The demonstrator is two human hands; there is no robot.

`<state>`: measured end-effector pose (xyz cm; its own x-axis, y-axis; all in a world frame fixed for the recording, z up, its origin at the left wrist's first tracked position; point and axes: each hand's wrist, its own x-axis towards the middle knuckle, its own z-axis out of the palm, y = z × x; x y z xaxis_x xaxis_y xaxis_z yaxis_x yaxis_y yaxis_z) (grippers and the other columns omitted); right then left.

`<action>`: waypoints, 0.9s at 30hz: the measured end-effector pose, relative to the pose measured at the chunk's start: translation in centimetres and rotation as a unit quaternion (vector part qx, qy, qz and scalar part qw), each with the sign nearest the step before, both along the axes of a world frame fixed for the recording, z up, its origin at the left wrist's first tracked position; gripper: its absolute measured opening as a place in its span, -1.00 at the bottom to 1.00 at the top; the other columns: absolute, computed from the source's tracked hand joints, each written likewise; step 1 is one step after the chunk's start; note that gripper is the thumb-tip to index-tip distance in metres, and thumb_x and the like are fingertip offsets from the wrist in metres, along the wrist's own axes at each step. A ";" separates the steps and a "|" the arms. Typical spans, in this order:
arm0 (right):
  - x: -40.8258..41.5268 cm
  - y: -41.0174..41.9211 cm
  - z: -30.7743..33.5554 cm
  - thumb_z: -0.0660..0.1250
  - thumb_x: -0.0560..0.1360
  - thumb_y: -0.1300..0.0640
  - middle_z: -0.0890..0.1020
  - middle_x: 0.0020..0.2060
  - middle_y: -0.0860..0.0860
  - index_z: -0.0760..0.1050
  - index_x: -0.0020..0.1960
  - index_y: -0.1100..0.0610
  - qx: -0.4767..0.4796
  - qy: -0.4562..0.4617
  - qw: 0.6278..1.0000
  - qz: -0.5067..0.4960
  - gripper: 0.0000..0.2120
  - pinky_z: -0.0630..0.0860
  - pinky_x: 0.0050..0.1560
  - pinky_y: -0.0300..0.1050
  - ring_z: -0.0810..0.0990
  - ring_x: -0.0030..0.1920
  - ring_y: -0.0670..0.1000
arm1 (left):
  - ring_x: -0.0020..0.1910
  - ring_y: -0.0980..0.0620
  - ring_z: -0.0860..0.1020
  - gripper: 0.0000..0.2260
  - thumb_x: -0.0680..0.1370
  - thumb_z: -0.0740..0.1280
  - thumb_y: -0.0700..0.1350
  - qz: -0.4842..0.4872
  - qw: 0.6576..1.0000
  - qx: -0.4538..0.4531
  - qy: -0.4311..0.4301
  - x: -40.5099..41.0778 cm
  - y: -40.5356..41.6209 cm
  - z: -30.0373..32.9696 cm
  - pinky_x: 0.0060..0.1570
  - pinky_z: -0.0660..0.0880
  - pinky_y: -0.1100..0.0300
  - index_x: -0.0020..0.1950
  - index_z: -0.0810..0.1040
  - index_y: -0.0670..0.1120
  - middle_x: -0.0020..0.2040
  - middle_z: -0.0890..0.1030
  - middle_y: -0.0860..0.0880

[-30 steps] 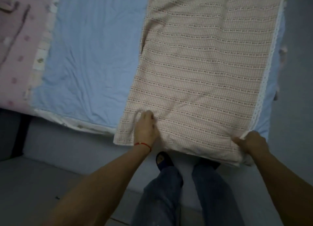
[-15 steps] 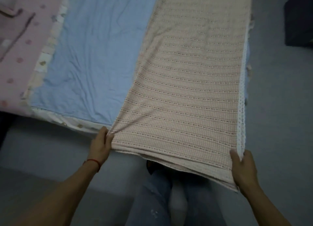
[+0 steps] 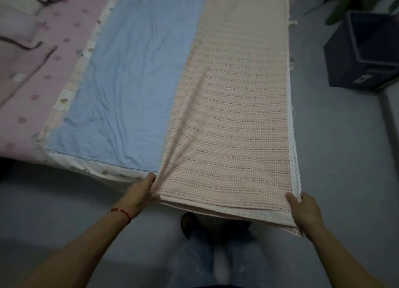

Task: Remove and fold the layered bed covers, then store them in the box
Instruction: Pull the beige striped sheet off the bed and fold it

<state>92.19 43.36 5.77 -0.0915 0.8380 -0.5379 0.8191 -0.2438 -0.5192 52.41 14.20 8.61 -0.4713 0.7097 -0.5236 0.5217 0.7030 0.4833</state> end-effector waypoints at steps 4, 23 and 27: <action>-0.1 0.6 0.5 0.33 0.62 0.03 0.66 0.11 0.26 0.57 0.20 0.32 0.003 0.001 1.000 -0.008 -0.65 0.49 0.14 0.05 0.61 0.10 0.27 | -0.21 -0.01 0.52 -0.66 0.47 0.51 -0.02 -0.083 0.996 0.012 0.010 -0.9 -0.5 0.8 -0.27 0.36 0.19 0.05 0.37 0.02 -0.15 0.57 0.01; 1.8 4.1 4.2 0.41 0.57 0.01 0.70 0.03 0.26 0.62 0.17 0.32 0.018 -0.011 1.000 -0.021 -0.62 0.55 0.11 0.08 0.66 0.04 0.27 | -0.20 -0.17 0.65 -0.76 0.39 0.35 -0.09 0.057 0.974 0.128 0.176 -2.5 -1.3 4.8 -0.14 0.56 0.02 -0.05 0.75 -0.11 -0.20 0.69 -0.13; 1.6 3.9 5.5 0.38 0.59 0.03 0.69 0.00 0.24 0.62 0.16 0.31 0.039 -0.002 0.999 0.006 -0.66 0.49 0.01 0.00 0.62 -0.05 0.20 | -0.24 -0.14 0.49 -0.93 0.50 0.31 -0.21 0.131 0.954 0.183 0.199 -1.2 -1.2 5.3 -0.22 0.33 0.08 -0.10 0.50 -0.21 -0.22 0.53 -0.14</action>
<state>93.77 47.29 11.30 -0.1006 0.8761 -0.4716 0.8238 -0.1924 -0.5332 51.19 13.03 13.93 -0.7669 0.6418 -0.0068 0.5450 0.6568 0.5212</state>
